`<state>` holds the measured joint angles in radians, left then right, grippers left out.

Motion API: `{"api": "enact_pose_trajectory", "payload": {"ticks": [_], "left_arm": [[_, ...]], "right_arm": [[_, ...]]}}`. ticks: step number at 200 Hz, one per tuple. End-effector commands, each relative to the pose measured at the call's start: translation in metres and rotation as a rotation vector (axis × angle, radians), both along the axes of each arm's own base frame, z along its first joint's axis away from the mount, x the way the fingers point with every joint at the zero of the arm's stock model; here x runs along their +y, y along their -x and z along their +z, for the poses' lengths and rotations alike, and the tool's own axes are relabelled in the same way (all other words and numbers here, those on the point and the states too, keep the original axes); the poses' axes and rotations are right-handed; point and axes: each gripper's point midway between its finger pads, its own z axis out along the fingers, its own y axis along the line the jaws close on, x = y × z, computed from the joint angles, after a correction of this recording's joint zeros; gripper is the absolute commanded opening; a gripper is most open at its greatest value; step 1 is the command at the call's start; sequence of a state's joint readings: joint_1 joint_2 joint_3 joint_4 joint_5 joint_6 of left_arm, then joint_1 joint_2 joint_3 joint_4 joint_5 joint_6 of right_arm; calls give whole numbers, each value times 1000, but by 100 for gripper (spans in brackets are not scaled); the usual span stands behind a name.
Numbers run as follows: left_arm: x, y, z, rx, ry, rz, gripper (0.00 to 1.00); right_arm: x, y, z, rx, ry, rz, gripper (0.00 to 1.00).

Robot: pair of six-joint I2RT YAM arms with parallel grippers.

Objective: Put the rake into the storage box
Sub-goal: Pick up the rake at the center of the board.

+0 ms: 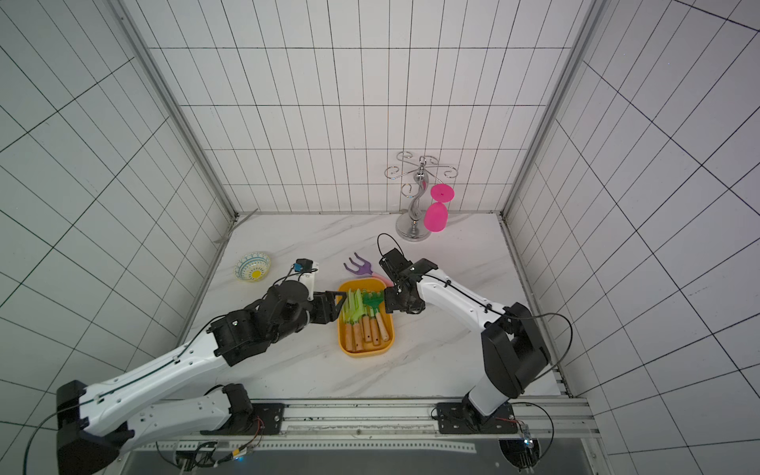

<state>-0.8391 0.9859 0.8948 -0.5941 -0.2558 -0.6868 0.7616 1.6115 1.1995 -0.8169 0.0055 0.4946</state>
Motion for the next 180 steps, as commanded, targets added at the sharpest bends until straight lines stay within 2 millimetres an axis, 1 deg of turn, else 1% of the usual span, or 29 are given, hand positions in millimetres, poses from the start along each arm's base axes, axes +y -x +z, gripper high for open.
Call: {"api": "enact_pose_trajectory", "payload": {"ticks": [1,13,18,25,39,45,57,73,89,109,122,159,180], "left_arm": [[84,8,-53,161,-271,154,72],[112,7,-66,203,-311,227,72],[119,5,-69,202,-335,251,72],[121,2,-69,199,-347,250,72],[128,-3,-77,257,-341,274,72],[130,-6,-84,296,-341,273,72],[142,-10,-100,368,-365,296,72],[153,-17,-115,439,-384,308,72],[154,-23,-128,532,-338,277,70],[155,-28,-146,606,-268,252,69],[162,-29,-156,654,-266,271,68],[165,-26,-180,756,-276,278,64],[168,-23,-190,796,-293,292,62]], "right_arm": [[17,7,-9,17,-36,64,68],[21,6,-8,13,-46,76,68],[21,6,-8,11,-45,80,68],[21,6,-7,9,-44,84,68],[19,6,-6,4,-32,95,68],[18,6,-5,1,-29,102,68],[16,7,-3,-1,-17,111,68],[13,9,-3,-2,-12,121,68],[10,12,-3,-1,-9,138,68],[6,14,-1,-2,-12,144,69],[5,13,0,-5,-23,149,69],[5,9,1,-8,-58,146,69],[5,7,1,-10,-75,146,69]]}}
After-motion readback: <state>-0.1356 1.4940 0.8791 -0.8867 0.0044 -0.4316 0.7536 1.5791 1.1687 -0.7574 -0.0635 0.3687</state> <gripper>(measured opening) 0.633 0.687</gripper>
